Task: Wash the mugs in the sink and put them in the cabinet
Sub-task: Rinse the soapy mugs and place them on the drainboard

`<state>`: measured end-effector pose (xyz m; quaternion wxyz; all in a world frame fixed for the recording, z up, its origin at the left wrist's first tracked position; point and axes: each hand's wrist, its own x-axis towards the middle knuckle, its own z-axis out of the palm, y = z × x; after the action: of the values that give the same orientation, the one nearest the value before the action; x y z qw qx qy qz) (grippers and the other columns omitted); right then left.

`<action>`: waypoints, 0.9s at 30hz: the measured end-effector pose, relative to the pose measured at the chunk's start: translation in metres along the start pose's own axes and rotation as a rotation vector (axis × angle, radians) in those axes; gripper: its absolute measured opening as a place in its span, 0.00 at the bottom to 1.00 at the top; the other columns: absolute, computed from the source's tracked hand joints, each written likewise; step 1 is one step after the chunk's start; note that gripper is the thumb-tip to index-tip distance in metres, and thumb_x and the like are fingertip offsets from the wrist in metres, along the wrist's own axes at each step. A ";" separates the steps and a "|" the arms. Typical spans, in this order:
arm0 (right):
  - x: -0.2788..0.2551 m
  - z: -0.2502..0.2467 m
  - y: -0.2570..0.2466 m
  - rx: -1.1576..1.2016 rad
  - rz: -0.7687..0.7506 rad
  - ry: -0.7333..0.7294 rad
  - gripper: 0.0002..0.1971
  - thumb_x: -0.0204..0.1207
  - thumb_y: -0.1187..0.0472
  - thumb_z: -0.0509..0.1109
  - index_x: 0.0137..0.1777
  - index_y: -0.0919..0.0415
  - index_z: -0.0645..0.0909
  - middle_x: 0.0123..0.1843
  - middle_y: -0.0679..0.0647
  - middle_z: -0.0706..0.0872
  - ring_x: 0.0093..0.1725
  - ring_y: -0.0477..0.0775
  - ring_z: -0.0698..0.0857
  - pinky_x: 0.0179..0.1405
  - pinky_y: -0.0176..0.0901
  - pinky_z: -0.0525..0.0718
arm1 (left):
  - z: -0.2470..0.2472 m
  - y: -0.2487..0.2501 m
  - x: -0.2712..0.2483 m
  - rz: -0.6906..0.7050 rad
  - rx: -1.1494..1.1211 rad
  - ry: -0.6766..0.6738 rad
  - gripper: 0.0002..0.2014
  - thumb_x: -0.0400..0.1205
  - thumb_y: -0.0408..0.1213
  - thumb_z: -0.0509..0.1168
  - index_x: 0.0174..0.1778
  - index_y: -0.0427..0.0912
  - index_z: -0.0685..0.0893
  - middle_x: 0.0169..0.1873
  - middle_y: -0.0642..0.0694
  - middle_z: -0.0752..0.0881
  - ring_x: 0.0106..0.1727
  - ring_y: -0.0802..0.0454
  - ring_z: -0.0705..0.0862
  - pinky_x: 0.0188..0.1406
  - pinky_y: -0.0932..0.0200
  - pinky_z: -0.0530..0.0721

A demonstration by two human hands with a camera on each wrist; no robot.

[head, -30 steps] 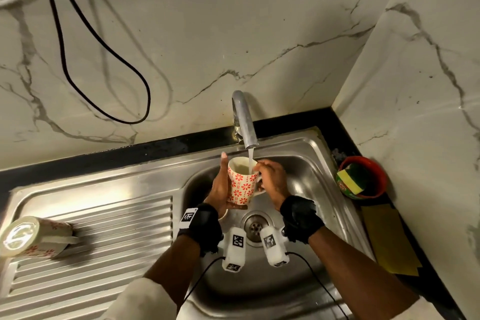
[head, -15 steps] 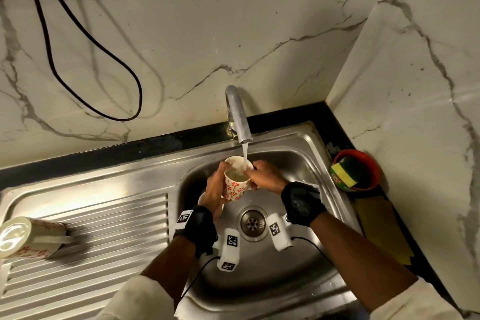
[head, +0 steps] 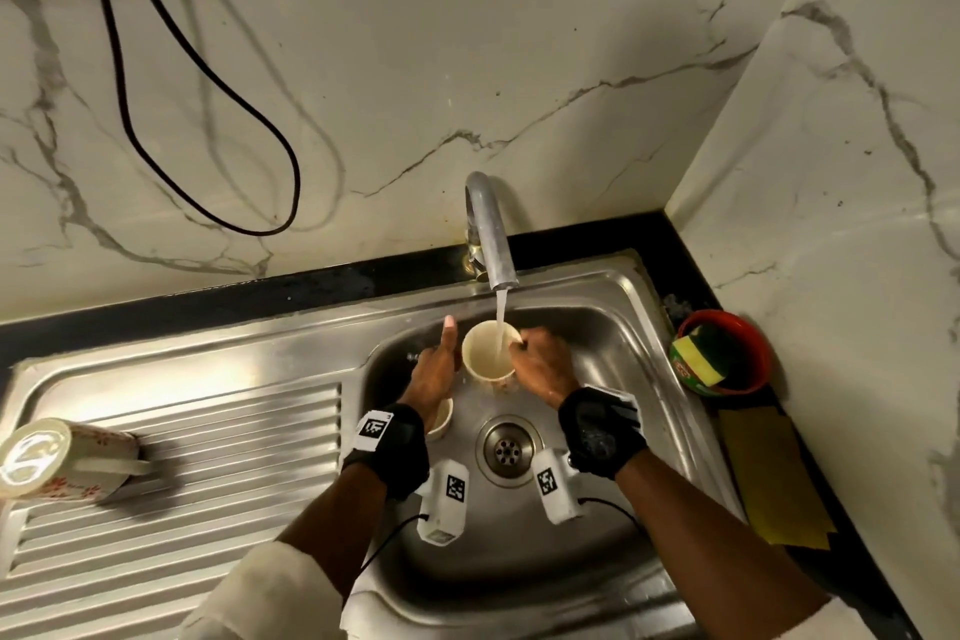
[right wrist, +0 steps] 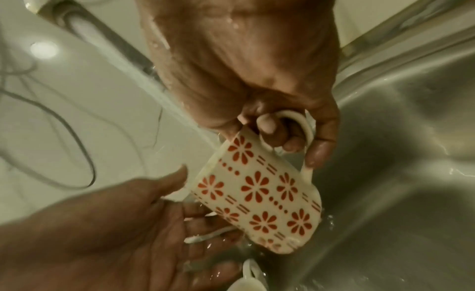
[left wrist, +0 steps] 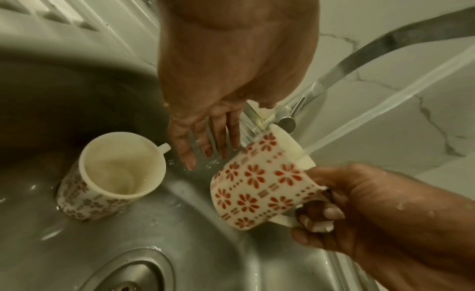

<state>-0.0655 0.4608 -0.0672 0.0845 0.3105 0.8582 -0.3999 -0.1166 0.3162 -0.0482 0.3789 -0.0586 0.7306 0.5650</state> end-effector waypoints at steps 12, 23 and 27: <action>-0.003 -0.005 0.015 0.067 0.016 -0.090 0.13 0.81 0.56 0.63 0.52 0.63 0.87 0.46 0.60 0.90 0.46 0.60 0.89 0.43 0.57 0.90 | 0.011 -0.002 0.006 -0.021 0.050 -0.026 0.31 0.82 0.69 0.49 0.65 0.49 0.80 0.66 0.40 0.84 0.68 0.40 0.80 0.68 0.37 0.80; -0.001 -0.014 0.004 0.174 0.010 -0.052 0.13 0.80 0.59 0.65 0.49 0.68 0.86 0.45 0.63 0.89 0.44 0.59 0.88 0.31 0.47 0.87 | 0.009 0.006 -0.002 -0.033 0.018 -0.041 0.32 0.87 0.64 0.39 0.61 0.48 0.83 0.64 0.38 0.84 0.66 0.42 0.81 0.64 0.42 0.78; -0.004 -0.012 0.003 0.198 -0.030 -0.107 0.12 0.81 0.59 0.65 0.51 0.66 0.87 0.42 0.59 0.89 0.40 0.56 0.88 0.26 0.42 0.84 | 0.010 0.004 -0.002 -0.029 -0.005 -0.043 0.30 0.87 0.63 0.38 0.54 0.50 0.82 0.65 0.35 0.84 0.61 0.43 0.80 0.68 0.41 0.76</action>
<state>-0.0590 0.4692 -0.0593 0.0931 0.2827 0.8133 -0.5000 -0.1120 0.3253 -0.0448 0.4026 -0.0578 0.7200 0.5623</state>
